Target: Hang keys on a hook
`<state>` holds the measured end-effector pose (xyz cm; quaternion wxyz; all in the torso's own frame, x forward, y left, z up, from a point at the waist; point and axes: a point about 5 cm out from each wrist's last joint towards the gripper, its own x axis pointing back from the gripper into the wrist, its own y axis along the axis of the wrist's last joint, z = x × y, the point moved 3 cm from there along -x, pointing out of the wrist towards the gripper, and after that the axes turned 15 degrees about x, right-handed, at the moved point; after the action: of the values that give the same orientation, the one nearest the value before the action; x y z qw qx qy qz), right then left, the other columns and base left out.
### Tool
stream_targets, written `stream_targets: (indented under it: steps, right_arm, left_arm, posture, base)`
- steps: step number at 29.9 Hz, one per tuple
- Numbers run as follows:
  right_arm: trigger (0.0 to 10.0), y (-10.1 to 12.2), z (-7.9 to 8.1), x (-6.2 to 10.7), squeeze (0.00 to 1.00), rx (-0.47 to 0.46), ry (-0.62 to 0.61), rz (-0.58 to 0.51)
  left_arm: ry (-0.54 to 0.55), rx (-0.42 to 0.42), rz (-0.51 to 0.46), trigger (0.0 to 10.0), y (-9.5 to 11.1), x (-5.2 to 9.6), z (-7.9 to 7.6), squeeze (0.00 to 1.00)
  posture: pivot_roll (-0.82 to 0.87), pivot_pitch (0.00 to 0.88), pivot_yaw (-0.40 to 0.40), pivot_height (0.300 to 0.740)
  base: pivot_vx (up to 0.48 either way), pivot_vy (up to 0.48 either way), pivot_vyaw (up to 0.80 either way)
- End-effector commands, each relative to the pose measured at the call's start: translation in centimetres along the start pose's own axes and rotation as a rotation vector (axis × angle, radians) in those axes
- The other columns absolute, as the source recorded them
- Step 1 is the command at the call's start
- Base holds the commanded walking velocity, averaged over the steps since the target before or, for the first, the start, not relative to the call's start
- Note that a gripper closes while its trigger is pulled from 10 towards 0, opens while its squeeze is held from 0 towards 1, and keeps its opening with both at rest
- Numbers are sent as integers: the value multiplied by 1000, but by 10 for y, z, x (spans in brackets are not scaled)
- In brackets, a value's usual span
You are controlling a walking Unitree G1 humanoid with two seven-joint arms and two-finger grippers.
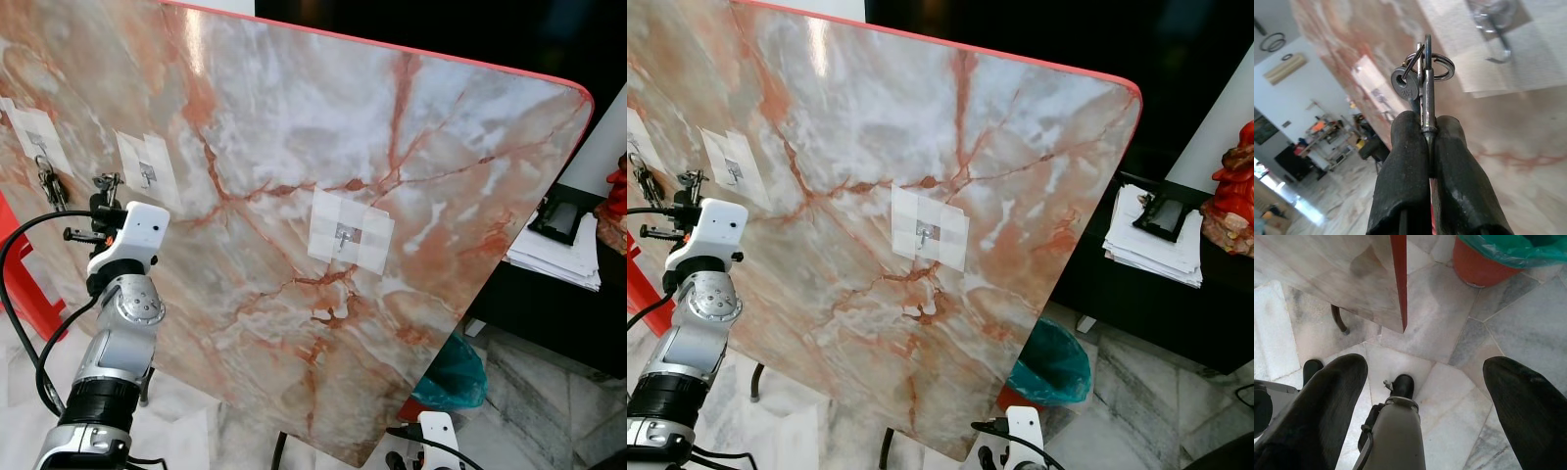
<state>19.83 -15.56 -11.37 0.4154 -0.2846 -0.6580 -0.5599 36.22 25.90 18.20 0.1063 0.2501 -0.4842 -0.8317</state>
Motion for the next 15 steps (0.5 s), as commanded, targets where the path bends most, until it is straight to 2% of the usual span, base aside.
stream_targets:
  steps: [1,8,15]
  right_arm:
    - [10000,0,-3,0,0,-4,-7,3]
    - [10000,0,-2,0,0,-4,-6,3]
    - [10000,-1,-2,0,0,-4,-5,3]
  left_arm:
    - [-46,18,-21,10000,7,-1,-10,0]
    - [-101,7,-13,10000,3,3,-22,0]
    - [-89,8,-34,10000,7,1,-21,0]
  posture:
    - [151,2,-118,740]
    - [152,2,-119,740]
    - [153,4,-119,740]
  base:
    - [0,0,0]
    - [0,0,0]
    - [0,0,0]
